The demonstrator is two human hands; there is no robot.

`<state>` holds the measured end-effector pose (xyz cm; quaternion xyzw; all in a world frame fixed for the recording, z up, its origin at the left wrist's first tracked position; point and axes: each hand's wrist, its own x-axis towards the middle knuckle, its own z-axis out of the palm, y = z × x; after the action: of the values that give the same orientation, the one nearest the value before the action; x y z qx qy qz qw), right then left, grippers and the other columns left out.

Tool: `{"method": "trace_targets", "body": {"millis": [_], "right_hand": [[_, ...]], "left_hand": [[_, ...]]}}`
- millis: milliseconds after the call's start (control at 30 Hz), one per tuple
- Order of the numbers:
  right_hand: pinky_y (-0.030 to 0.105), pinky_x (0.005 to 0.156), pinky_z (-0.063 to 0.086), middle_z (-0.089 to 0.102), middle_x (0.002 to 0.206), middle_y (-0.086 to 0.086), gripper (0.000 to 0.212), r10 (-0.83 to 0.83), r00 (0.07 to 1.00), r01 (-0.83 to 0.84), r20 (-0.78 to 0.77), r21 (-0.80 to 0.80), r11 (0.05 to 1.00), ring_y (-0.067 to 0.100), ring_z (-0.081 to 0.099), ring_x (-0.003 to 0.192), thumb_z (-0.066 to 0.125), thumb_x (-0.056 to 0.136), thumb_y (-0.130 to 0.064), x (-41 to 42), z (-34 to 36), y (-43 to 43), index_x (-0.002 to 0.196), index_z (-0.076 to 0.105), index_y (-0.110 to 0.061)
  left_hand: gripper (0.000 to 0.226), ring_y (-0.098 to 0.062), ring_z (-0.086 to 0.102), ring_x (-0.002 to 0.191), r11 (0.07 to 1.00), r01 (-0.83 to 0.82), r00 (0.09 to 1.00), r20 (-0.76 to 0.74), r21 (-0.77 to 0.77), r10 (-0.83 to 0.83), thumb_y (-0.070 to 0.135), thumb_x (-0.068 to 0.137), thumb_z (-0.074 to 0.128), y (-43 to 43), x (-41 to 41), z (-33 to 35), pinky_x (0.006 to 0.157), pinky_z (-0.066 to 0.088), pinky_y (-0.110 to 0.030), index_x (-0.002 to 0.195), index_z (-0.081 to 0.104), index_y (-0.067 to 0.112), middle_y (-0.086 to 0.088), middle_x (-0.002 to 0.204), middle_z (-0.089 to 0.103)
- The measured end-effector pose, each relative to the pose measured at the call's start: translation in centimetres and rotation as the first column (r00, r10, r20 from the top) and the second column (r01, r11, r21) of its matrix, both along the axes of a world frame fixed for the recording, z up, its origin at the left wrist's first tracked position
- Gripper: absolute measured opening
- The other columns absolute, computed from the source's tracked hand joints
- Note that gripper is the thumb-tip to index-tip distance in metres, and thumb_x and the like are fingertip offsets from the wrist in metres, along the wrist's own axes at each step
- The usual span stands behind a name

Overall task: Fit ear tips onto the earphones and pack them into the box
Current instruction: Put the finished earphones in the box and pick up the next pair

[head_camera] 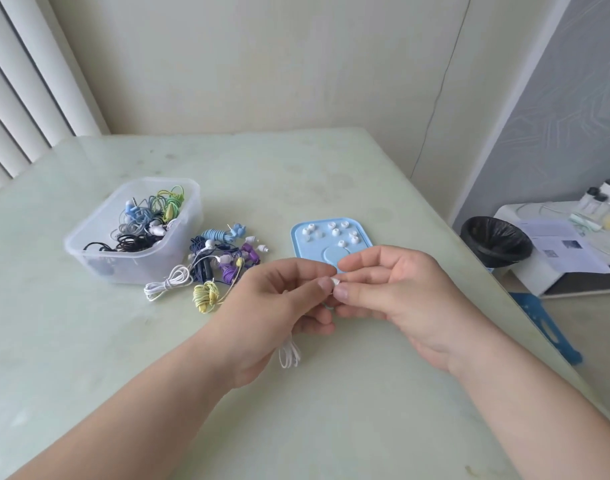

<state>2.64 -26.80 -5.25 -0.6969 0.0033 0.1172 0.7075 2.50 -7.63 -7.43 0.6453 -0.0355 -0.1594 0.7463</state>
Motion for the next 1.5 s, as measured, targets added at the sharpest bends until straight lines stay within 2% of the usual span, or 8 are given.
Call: {"method": "trace_targets", "body": {"millis": [267, 367, 533, 700, 900, 1067, 1233, 1500], "right_hand": [[0.033, 0.075, 0.061, 0.077, 0.090, 0.022, 0.014, -0.017, 0.999, 0.020, 0.043, -0.051, 0.998, 0.027, 0.076, 0.078, 0.078, 0.085, -0.003, -0.1, -0.2, 0.2, 0.099, 0.075, -0.002], [0.032, 0.074, 0.060, 0.076, 0.093, 0.022, 0.018, -0.059, 0.998, 0.060, 0.030, -0.025, 0.998, 0.028, 0.076, 0.081, 0.076, 0.087, -0.001, -0.1, -0.3, 0.1, 0.105, 0.074, -0.003], [0.033, 0.075, 0.060, 0.075, 0.101, 0.024, 0.012, -0.076, 0.997, 0.076, 0.017, -0.033, 0.997, 0.025, 0.075, 0.084, 0.074, 0.090, -0.004, -0.4, -0.8, 0.4, 0.101, 0.077, -0.004], [0.044, 0.100, 0.056, 0.072, 0.120, 0.023, 0.015, 0.051, 0.999, -0.047, -0.011, 0.210, 0.977, 0.035, 0.070, 0.115, 0.062, 0.095, 0.002, -0.8, -0.6, 0.6, 0.110, 0.067, 0.004], [0.040, 0.102, 0.055, 0.072, 0.120, 0.024, 0.017, 0.093, 0.996, -0.092, 0.009, 0.271, 0.958, 0.034, 0.070, 0.117, 0.060, 0.094, 0.006, -1.1, -0.3, 0.9, 0.110, 0.064, 0.008], [0.040, 0.092, 0.060, 0.076, 0.111, 0.021, 0.020, 0.043, 0.999, -0.042, -0.003, 0.190, 0.981, 0.033, 0.074, 0.103, 0.064, 0.093, 0.001, -1.0, -0.5, 0.7, 0.112, 0.068, 0.004], [0.034, 0.070, 0.058, 0.070, 0.084, 0.014, 0.015, -0.038, 0.999, 0.036, 0.025, 0.076, 0.996, 0.026, 0.065, 0.072, 0.070, 0.091, 0.000, -1.0, -0.8, 0.6, 0.104, 0.077, -0.004], [0.034, 0.071, 0.058, 0.071, 0.085, 0.020, 0.016, -0.023, 0.999, 0.020, 0.026, 0.129, 0.991, 0.027, 0.068, 0.073, 0.070, 0.091, 0.001, -1.2, -0.8, 1.2, 0.106, 0.073, 0.001]], "left_hand": [[0.017, -0.026, 0.070, 0.069, 0.983, -0.157, 0.988, -0.023, -0.094, 0.156, 0.008, 0.100, 0.064, 0.4, 0.2, -0.7, 0.069, 0.060, -0.035, 0.115, 0.068, 0.002, -0.012, 0.086, 0.068], [0.024, -0.026, 0.071, 0.071, 0.986, -0.119, 0.993, -0.009, -0.115, 0.119, 0.005, 0.102, 0.059, 0.6, 0.0, -0.7, 0.070, 0.060, -0.034, 0.124, 0.068, 0.010, -0.011, 0.088, 0.070], [0.018, -0.021, 0.065, 0.065, 0.985, -0.102, 0.995, -0.035, -0.142, 0.098, 0.005, 0.102, 0.056, 0.7, -0.2, -0.8, 0.069, 0.059, -0.034, 0.111, 0.071, -0.001, -0.008, 0.080, 0.066], [0.010, -0.021, 0.063, 0.062, 0.987, -0.042, 0.999, -0.022, -0.158, 0.039, 0.016, 0.095, 0.065, 0.8, -0.5, -0.3, 0.069, 0.056, -0.031, 0.095, 0.070, 0.007, -0.005, 0.071, 0.068], [0.012, -0.024, 0.067, 0.063, 0.979, -0.124, 0.992, -0.007, -0.162, 0.125, 0.010, 0.091, 0.073, 0.8, -0.5, -0.2, 0.066, 0.056, -0.033, 0.098, 0.064, 0.006, -0.009, 0.080, 0.073], [0.015, -0.031, 0.068, 0.065, 0.980, -0.178, 0.983, 0.035, -0.091, 0.182, 0.019, 0.099, 0.068, 0.7, -0.5, -0.5, 0.069, 0.054, -0.037, 0.100, 0.068, 0.004, -0.012, 0.081, 0.073], [0.015, -0.017, 0.056, 0.068, 0.967, -0.226, 0.972, 0.042, -0.119, 0.232, 0.023, 0.097, 0.068, 0.8, -0.1, -0.7, 0.071, 0.058, -0.035, 0.091, 0.072, 0.010, -0.004, 0.075, 0.059], [0.015, -0.026, 0.071, 0.076, 0.959, -0.185, 0.981, 0.020, -0.213, 0.194, 0.012, 0.097, 0.065, 0.8, -0.4, -0.7, 0.078, 0.061, -0.042, 0.105, 0.069, 0.000, -0.016, 0.084, 0.071]]}}
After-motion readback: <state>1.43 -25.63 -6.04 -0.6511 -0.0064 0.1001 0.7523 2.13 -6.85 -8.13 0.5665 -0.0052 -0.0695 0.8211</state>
